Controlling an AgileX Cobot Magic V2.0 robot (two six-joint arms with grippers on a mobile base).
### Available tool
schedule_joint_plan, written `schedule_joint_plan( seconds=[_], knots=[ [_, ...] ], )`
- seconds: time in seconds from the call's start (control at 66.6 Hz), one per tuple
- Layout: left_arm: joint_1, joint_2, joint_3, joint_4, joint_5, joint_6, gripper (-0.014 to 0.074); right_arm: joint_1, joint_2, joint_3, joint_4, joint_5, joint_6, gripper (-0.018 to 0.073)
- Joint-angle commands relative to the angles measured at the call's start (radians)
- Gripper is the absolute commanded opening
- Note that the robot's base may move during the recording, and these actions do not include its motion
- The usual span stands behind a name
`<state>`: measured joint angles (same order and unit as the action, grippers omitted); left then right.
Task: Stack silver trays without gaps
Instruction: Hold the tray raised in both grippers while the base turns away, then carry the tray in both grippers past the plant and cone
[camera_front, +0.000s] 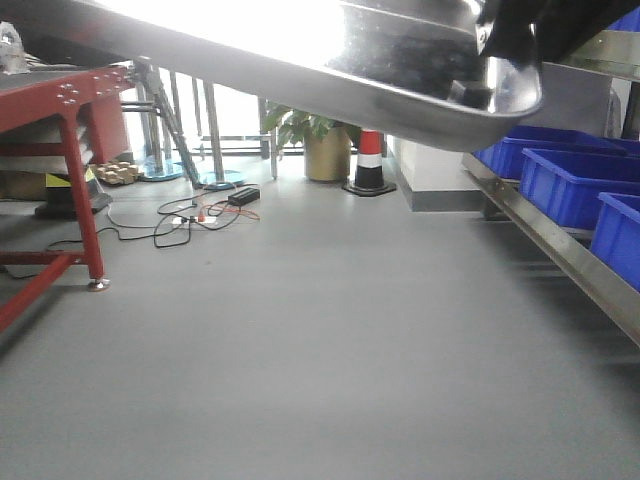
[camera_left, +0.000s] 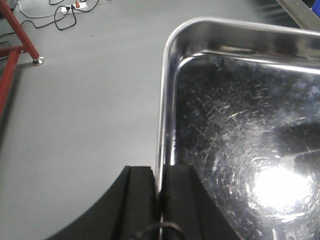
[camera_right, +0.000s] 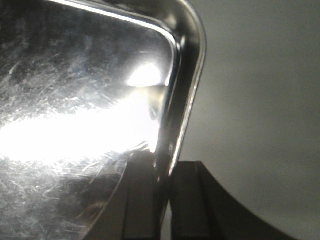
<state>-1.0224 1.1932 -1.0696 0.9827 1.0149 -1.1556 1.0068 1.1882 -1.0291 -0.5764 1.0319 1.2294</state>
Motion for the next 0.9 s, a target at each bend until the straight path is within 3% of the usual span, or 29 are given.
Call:
schedule_joint_plan(
  seconds=[0.0,0.885],
  knots=[
    [-0.001,-0.01,-0.003,0.061,0.036,-0.007,-0.001,0.003,-0.011,-0.004,-0.023,0.03,-0.011,0.0003],
    [-0.001,-0.01,-0.003,0.06,0.034,-0.007,-0.001,0.003,-0.011,-0.004,-0.023,0.026,-0.011,0.0003]
  ],
)
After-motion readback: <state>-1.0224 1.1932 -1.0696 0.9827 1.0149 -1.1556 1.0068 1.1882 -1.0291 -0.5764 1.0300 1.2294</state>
